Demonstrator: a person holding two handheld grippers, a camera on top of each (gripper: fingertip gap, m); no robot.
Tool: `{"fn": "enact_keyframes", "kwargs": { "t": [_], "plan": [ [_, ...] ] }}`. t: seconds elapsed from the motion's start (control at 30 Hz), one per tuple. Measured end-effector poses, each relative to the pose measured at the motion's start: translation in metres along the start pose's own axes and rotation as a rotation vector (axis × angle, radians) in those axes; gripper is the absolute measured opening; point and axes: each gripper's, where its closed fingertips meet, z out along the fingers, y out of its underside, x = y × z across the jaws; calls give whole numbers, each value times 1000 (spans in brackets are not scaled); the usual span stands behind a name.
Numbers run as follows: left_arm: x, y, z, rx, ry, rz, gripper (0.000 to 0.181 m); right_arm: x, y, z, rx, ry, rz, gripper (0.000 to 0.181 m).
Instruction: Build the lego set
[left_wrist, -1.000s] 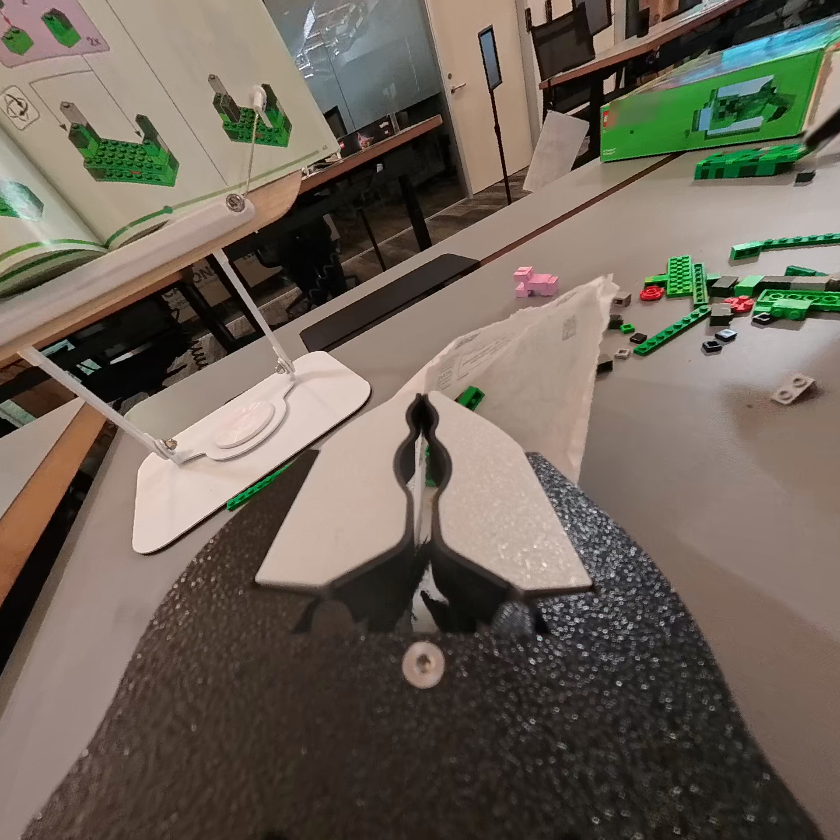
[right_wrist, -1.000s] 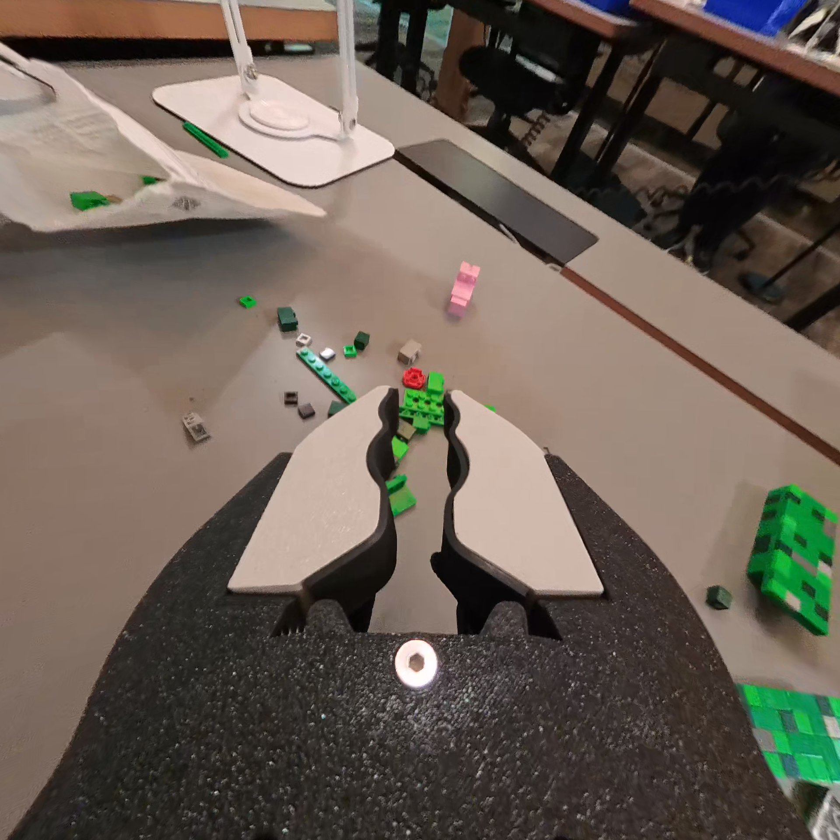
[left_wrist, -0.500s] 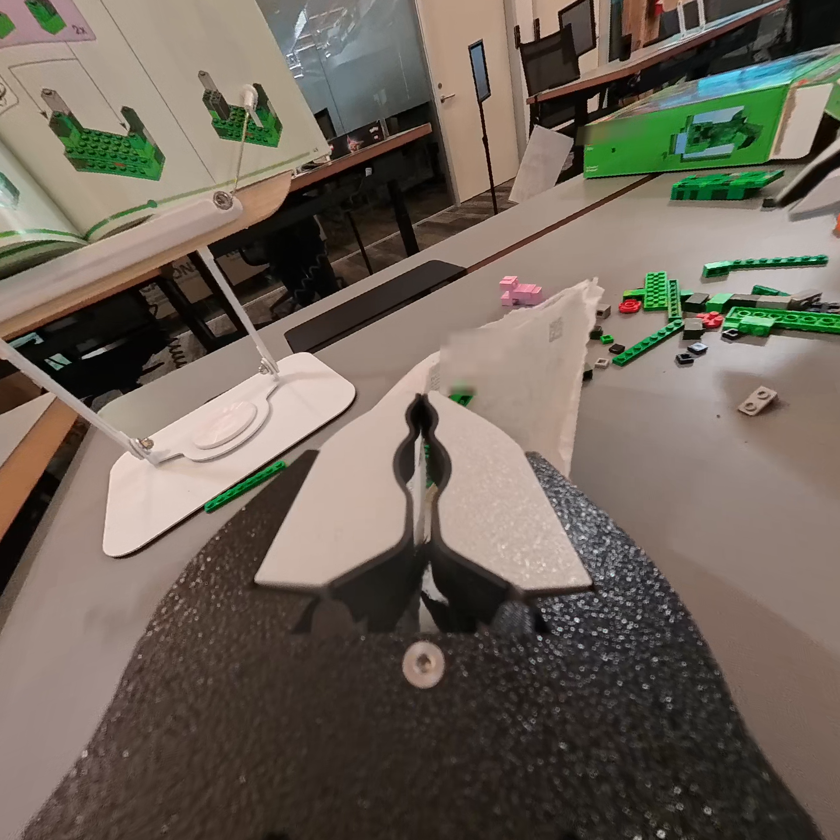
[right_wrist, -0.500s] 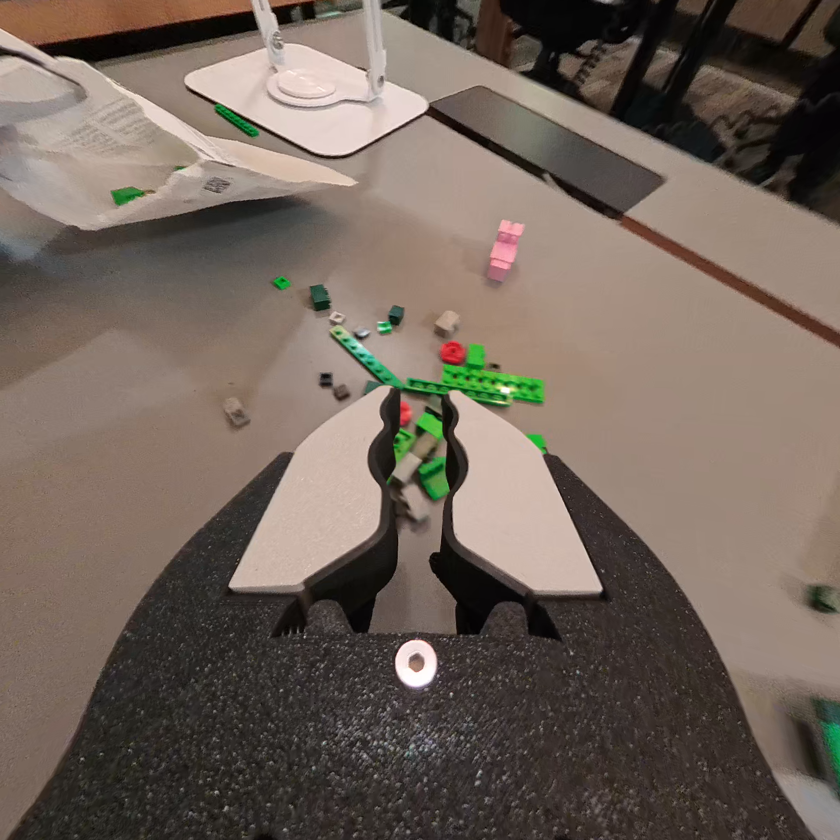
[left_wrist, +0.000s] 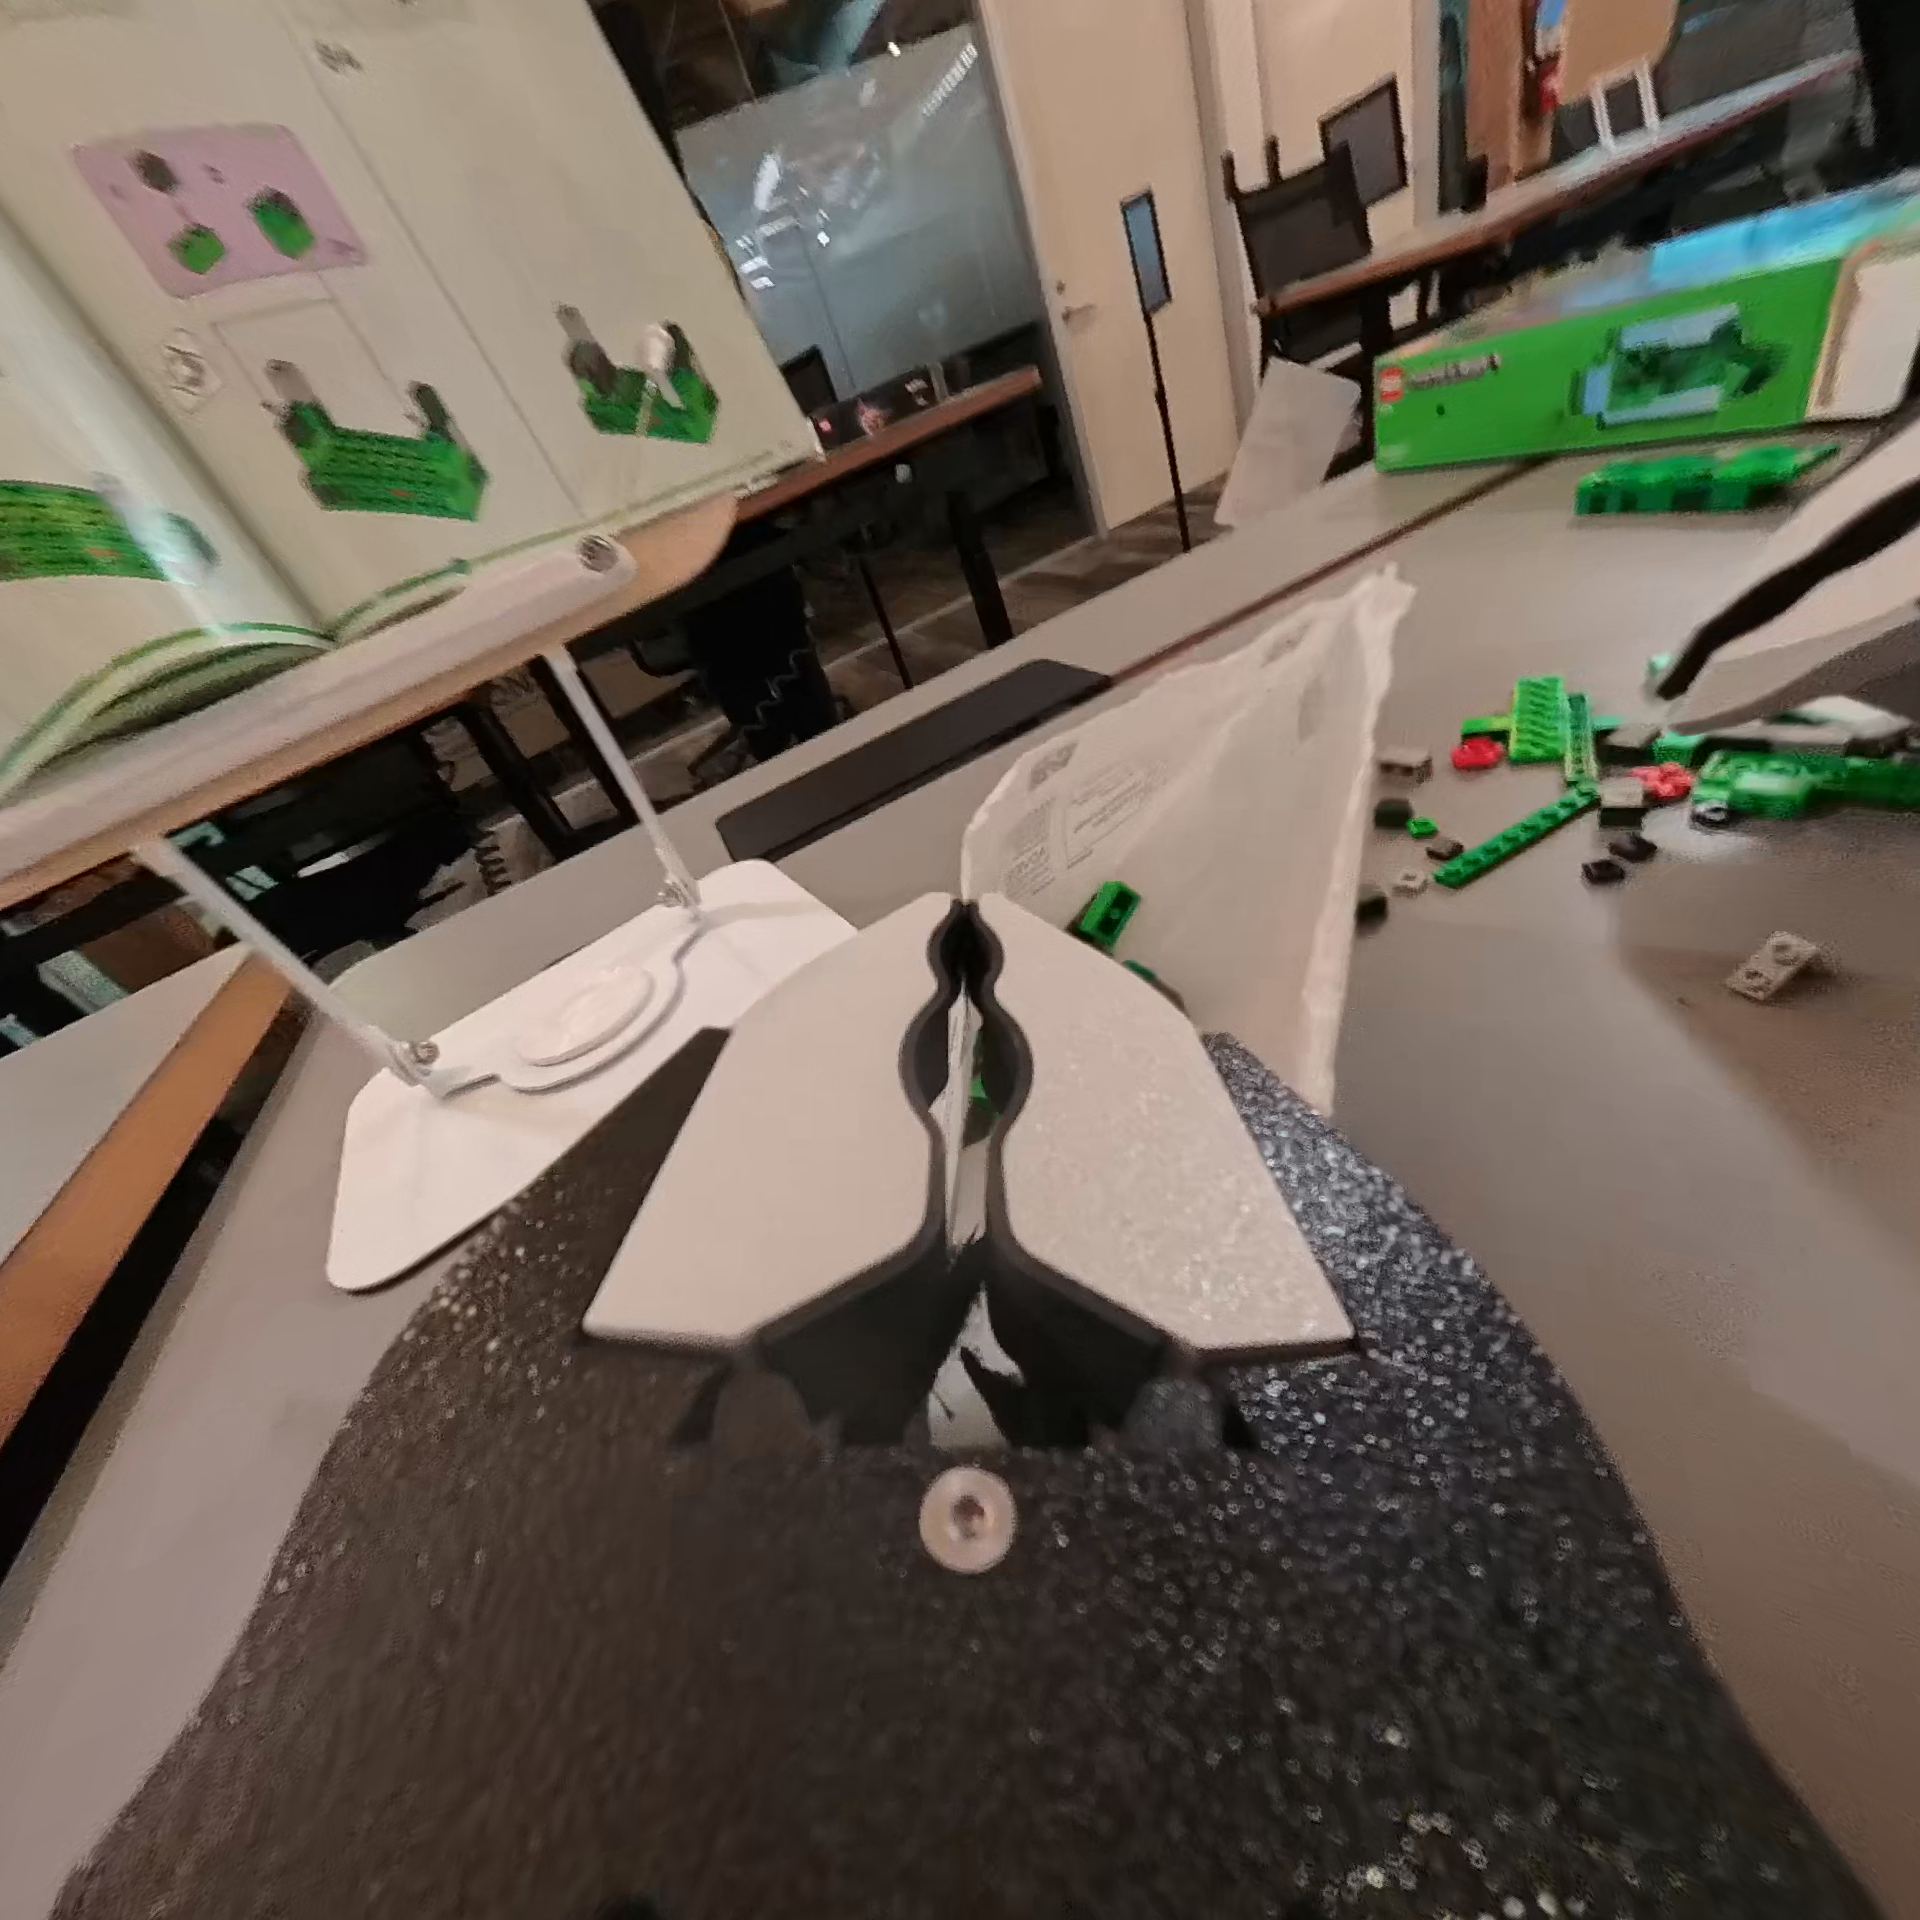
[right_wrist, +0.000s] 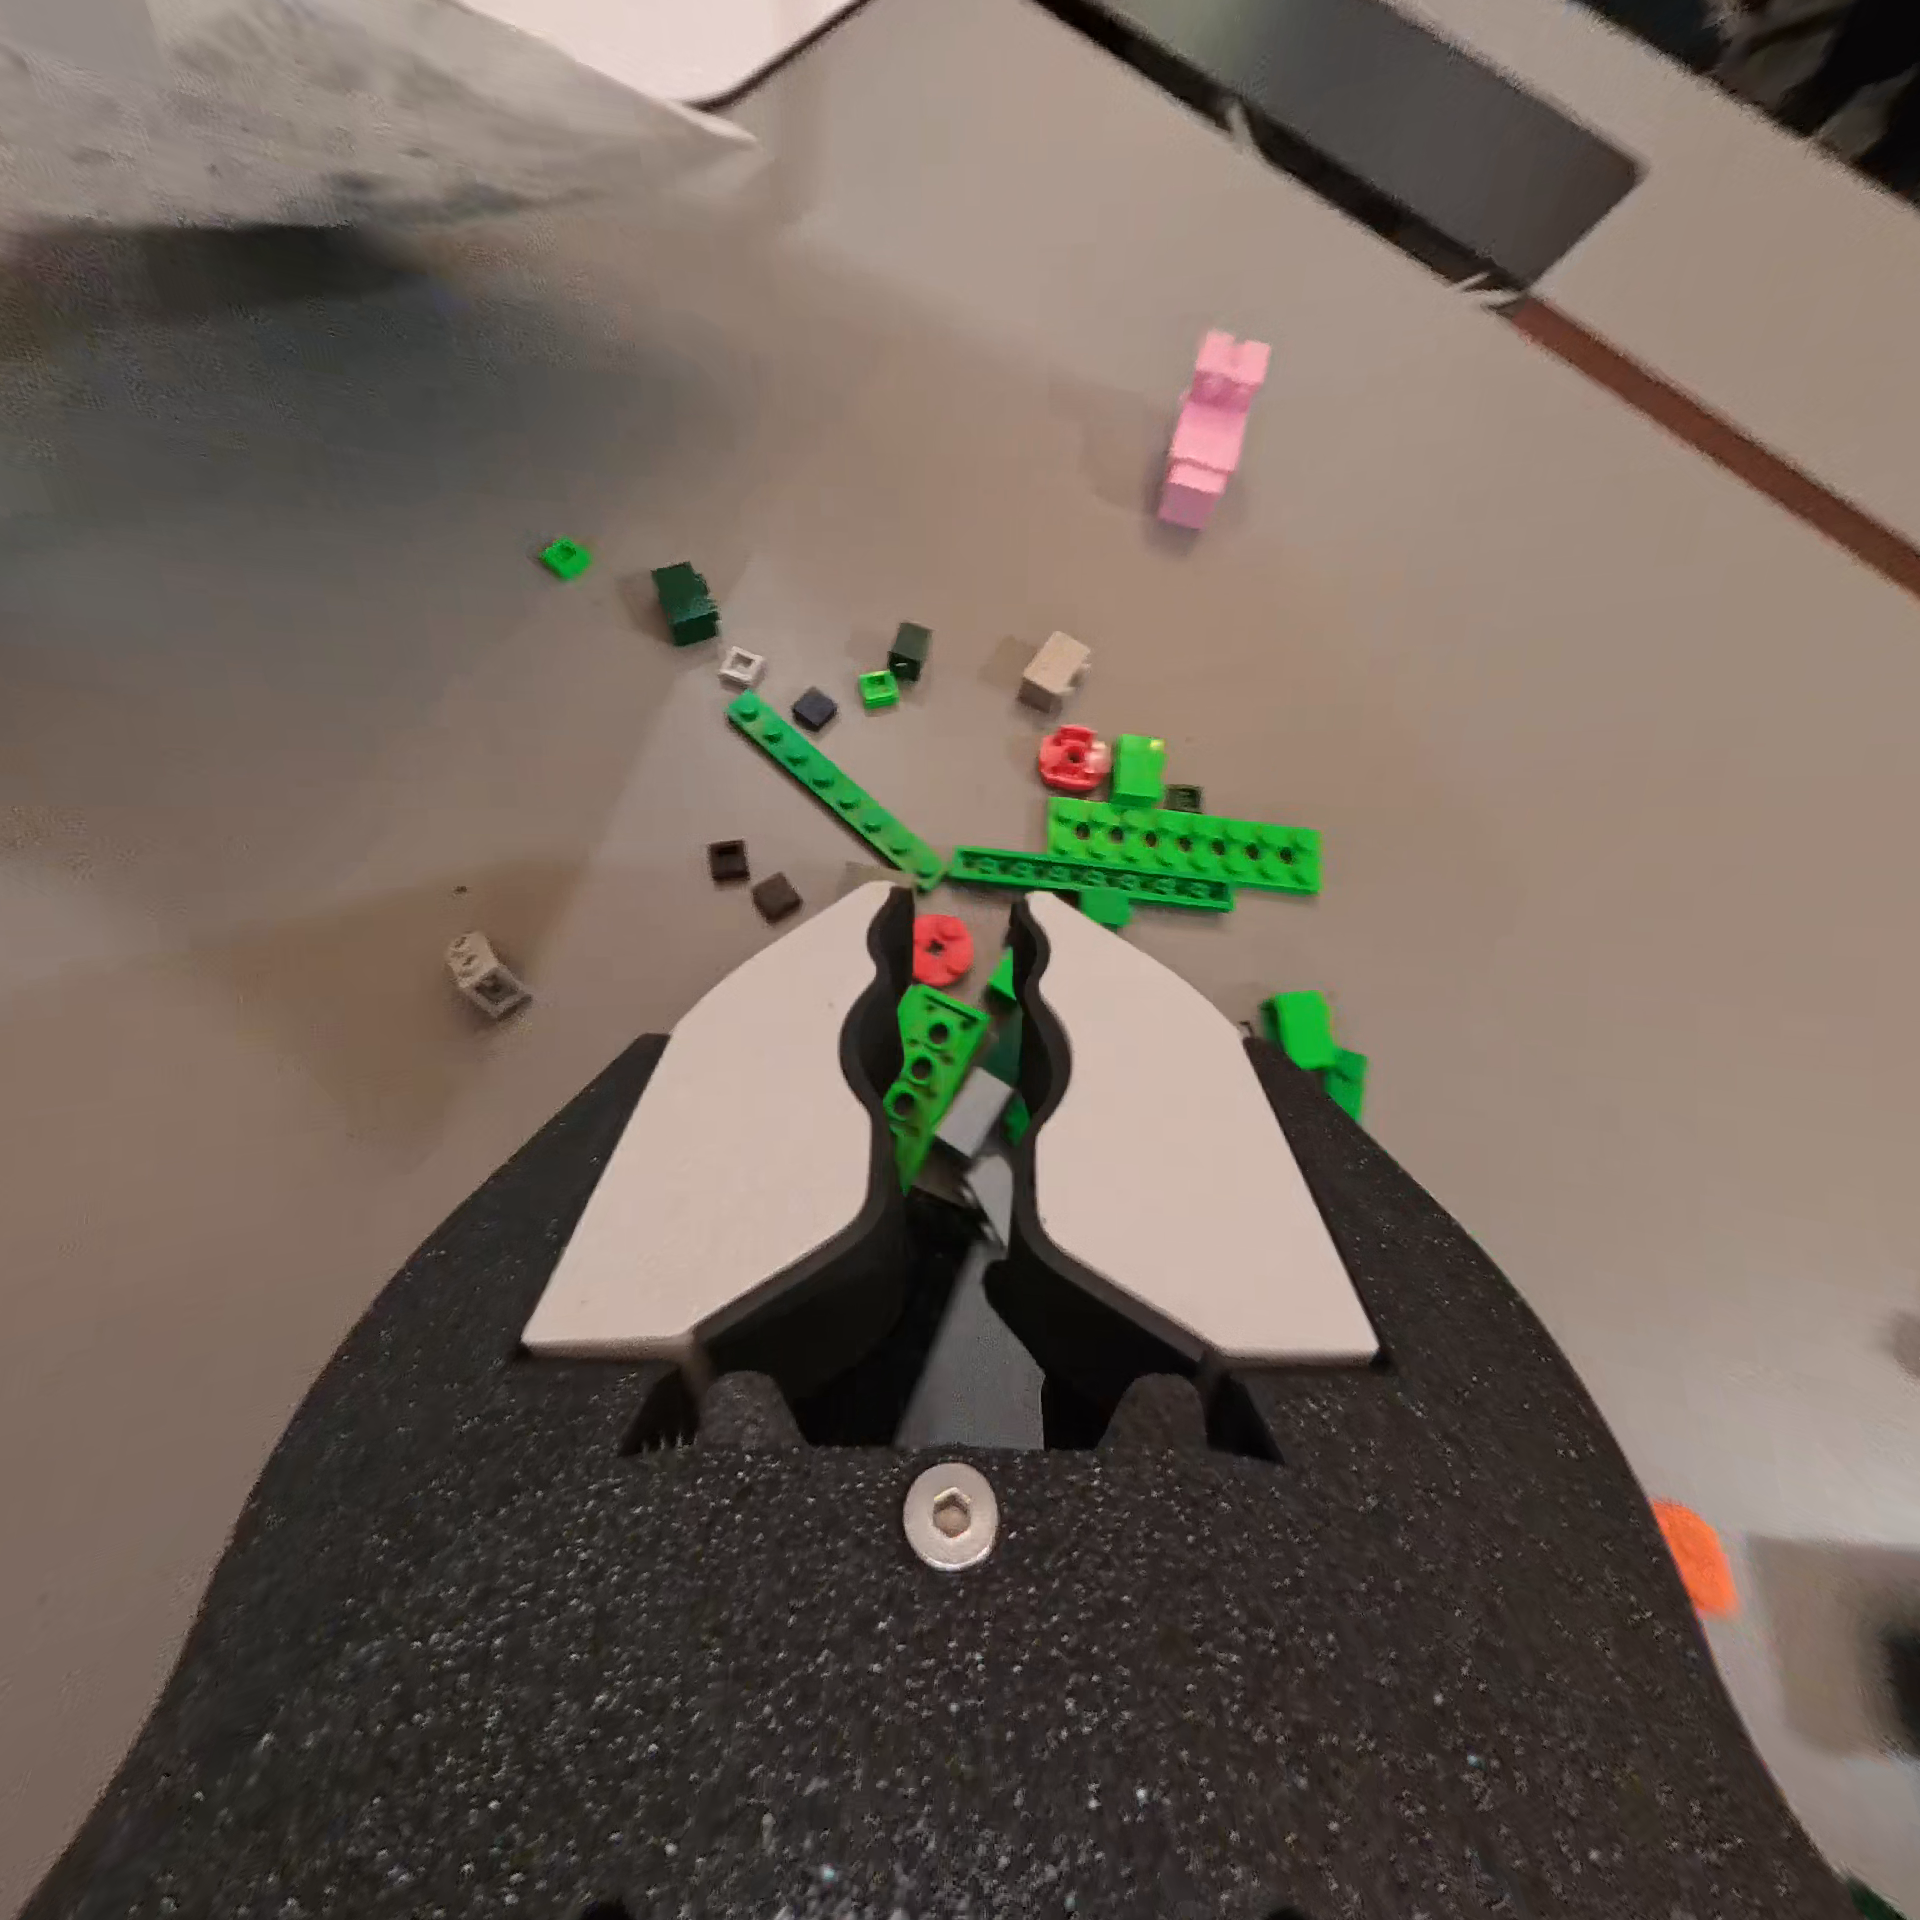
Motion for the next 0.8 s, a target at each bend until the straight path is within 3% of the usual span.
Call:
{"fn": "enact_keyframes", "kwargs": {
  "t": [0.23,0.37,0.5,0.67,0.8],
  "plan": [
    [-26,3,-6,-21,-105,-19,0,40,-16,-48,244,186,0,12],
    [-47,5,-11,-41,-173,-11,0,51,-16,-58,290,226,21,11],
    [-51,10,-12,-45,-145,-99,0,60,-22,-73,353,313,-6,11],
    [-37,10,-7,-43,-95,-71,0,84,-39,-139,552,563,-42,8],
    [-26,10,-4,-46,-78,-6,0,100,-36,-197,698,703,10,7]
  ]
}}
